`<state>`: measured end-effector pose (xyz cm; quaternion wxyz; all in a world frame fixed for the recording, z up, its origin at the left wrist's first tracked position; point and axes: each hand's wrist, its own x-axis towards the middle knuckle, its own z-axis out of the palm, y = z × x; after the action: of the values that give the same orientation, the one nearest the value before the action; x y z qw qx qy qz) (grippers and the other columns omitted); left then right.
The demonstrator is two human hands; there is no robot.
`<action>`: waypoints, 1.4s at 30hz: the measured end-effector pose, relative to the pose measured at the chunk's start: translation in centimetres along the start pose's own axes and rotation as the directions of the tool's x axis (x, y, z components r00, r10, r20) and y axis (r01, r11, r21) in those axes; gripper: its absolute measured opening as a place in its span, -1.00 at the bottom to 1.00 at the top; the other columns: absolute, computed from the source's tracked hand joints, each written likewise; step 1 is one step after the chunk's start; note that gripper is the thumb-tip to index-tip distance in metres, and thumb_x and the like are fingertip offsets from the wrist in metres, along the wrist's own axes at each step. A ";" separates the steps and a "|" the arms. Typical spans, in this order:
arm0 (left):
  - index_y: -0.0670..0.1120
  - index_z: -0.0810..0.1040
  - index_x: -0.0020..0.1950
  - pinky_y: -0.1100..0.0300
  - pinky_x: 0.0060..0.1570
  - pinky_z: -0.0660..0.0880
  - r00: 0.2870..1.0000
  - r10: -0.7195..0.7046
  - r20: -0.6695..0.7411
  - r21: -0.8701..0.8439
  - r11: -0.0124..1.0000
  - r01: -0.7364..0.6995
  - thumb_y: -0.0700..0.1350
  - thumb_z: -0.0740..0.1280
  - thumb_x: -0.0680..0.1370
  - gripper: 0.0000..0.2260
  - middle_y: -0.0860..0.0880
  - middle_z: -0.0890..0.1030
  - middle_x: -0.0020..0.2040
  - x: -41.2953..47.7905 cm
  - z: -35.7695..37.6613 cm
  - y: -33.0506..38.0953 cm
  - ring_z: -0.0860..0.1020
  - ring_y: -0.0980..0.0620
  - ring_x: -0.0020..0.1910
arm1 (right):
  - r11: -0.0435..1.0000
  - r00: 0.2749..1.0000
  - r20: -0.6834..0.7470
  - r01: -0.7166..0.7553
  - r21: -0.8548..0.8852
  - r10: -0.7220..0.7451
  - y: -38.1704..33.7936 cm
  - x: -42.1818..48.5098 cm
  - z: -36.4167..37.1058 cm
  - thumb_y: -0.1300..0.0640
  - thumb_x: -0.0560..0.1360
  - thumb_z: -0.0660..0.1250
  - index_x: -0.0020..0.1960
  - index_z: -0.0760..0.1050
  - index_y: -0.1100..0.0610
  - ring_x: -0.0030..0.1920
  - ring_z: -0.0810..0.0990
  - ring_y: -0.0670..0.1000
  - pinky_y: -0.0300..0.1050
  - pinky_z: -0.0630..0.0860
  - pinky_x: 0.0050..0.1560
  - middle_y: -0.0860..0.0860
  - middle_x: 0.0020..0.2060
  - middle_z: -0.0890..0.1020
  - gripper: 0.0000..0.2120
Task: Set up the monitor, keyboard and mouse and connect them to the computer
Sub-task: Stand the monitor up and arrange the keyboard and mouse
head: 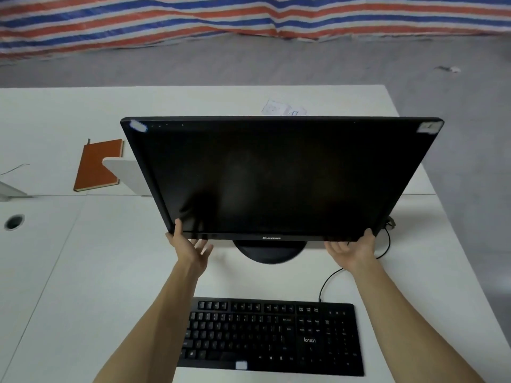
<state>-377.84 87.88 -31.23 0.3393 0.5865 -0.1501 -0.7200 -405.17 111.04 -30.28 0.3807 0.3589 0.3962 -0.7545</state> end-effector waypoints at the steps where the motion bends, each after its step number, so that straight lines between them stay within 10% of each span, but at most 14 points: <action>1: 0.35 0.07 0.55 -0.14 0.21 0.50 1.000 0.009 0.011 0.013 1.000 -0.009 0.30 0.33 0.50 -0.31 -0.14 0.47 0.37 -0.3 -0.1 -0.2 0.59 -0.18 0.18 | 0.999 1.000 0.020 -0.008 -0.038 0.008 -0.3 -0.3 -0.5 -0.29 0.56 0.20 0.55 0.22 0.16 0.36 0.48 0.20 0.11 0.39 0.42 0.19 0.38 0.45 -0.27; 7: 0.28 0.08 0.56 -0.12 0.25 0.48 0.999 0.040 -0.012 0.189 0.981 -0.037 0.20 0.28 0.58 -0.39 -0.11 0.41 0.42 -0.9 -0.5 -1.2 0.59 -0.18 0.16 | 0.870 0.990 -0.073 0.068 -0.488 -0.119 0.3 -2.9 -0.3 -0.11 0.61 0.23 0.52 0.29 0.14 0.42 0.42 0.17 -0.02 0.42 0.32 0.10 0.49 0.34 -0.44; 10: 0.10 0.06 0.61 -0.13 0.41 0.33 0.993 0.041 0.107 0.476 0.875 -0.087 0.21 0.30 0.57 -0.31 -0.10 0.33 0.51 -2.6 -0.1 -4.4 0.45 -0.21 0.37 | 0.453 0.918 0.133 0.306 -0.838 -0.375 1.7 -6.6 1.3 0.05 0.62 0.26 0.34 0.46 0.10 0.16 0.48 0.06 -0.01 0.47 0.22 0.08 0.32 0.48 -0.69; 14: 0.01 0.17 0.61 -0.04 0.51 0.19 0.891 -0.045 0.452 0.875 0.220 -0.432 0.25 0.30 0.56 -0.30 -0.10 0.14 0.60 -5.0 0.2 -10.0 0.18 -0.13 0.56 | -0.321 0.454 0.710 0.669 -0.671 -0.538 2.6 -11.5 5.5 -0.02 0.56 0.33 0.19 0.53 0.02 0.19 0.50 -0.01 -0.11 0.47 0.16 -0.02 0.22 0.48 -0.76; 17: 0.07 0.02 0.64 -0.13 0.56 -0.08 0.784 -0.196 0.589 0.696 -0.369 -0.616 0.34 0.16 0.56 -0.26 0.01 -0.12 0.64 -5.0 1.2 -11.8 -0.15 -0.06 0.61 | -0.627 -0.010 0.854 0.684 -0.374 -0.520 2.0 -14.9 10.7 -0.05 0.53 0.34 0.24 0.52 0.10 0.26 0.43 0.06 -0.13 0.40 0.23 0.06 0.26 0.47 -0.65; 19: 0.06 -0.09 0.64 -0.19 0.55 -0.17 0.769 -0.258 0.585 0.581 -0.528 -0.619 0.32 0.13 0.57 -0.25 0.00 -0.19 0.64 -5.0 2.3 -12.2 -0.24 -0.07 0.61 | -0.764 -0.039 0.905 0.552 -0.333 -0.423 1.4 -15.9 14.0 -0.17 0.53 0.27 0.37 0.43 0.09 0.41 0.32 0.12 -0.01 0.29 0.39 0.09 0.39 0.41 -0.50; 21: 0.07 -0.17 0.64 -0.23 0.53 -0.19 0.787 -0.287 0.547 0.545 -0.591 -0.594 0.32 0.12 0.57 -0.23 -0.02 -0.22 0.64 -4.6 3.1 -12.4 -0.27 -0.11 0.60 | -0.871 0.131 0.949 0.376 -0.316 -0.288 1.0 -15.8 16.7 -0.30 0.55 0.14 0.50 0.29 0.03 0.52 0.19 0.13 0.19 0.08 0.52 0.07 0.49 0.33 -0.37; 23: 0.10 -0.23 0.63 -0.27 0.52 -0.19 0.809 -0.312 0.498 0.533 -0.626 -0.569 0.33 0.12 0.57 -0.21 -0.02 -0.27 0.63 -4.2 3.2 -12.4 -0.28 -0.15 0.59 | -0.918 0.252 0.947 0.291 -0.269 -0.198 0.8 -15.0 18.3 -0.39 0.54 0.03 0.54 0.20 -0.03 0.54 0.17 0.14 0.33 -0.07 0.53 0.04 0.51 0.31 -0.31; 29: 0.12 -0.26 0.62 -0.35 0.49 -0.14 0.818 -0.322 0.477 0.488 -0.677 -0.551 0.35 0.15 0.56 -0.19 -0.01 -0.27 0.63 -4.1 3.6 -12.5 -0.25 -0.18 0.60 | -0.903 0.279 0.921 0.258 -0.344 -0.271 1.3 -13.7 21.5 -0.52 0.49 -0.10 0.34 0.45 -0.04 0.34 0.43 0.17 0.22 0.16 0.41 0.06 0.28 0.56 -0.26; 36: 0.13 -0.31 0.60 -0.31 0.51 -0.15 0.816 -0.291 0.499 0.489 -0.684 -0.542 0.35 0.16 0.54 -0.15 -0.02 -0.31 0.62 -3.2 3.2 -13.5 -0.27 -0.19 0.59 | -0.854 -0.179 0.883 0.393 -0.340 -0.434 3.2 -11.4 18.2 -0.44 0.49 0.20 -0.01 0.61 0.06 -0.01 0.50 0.10 0.10 0.30 0.19 0.02 -0.12 0.61 -0.43; 42: 0.14 -0.35 0.59 -0.26 0.52 -0.17 0.812 -0.292 0.506 0.487 -0.680 -0.548 0.34 0.17 0.54 -0.14 -0.02 -0.33 0.61 -2.9 2.8 -13.7 -0.31 -0.19 0.58 | -0.841 -0.273 0.839 0.427 -0.333 -0.471 4.1 -11.8 17.6 -0.40 0.46 0.30 -0.07 0.62 0.07 -0.05 0.52 0.10 0.07 0.29 0.16 0.01 -0.16 0.60 -0.48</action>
<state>-384.54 99.22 -36.74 -0.3077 0.2952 -0.8885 -0.1696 -400.53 97.53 -14.13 -0.3114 -0.4024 0.8079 -0.2973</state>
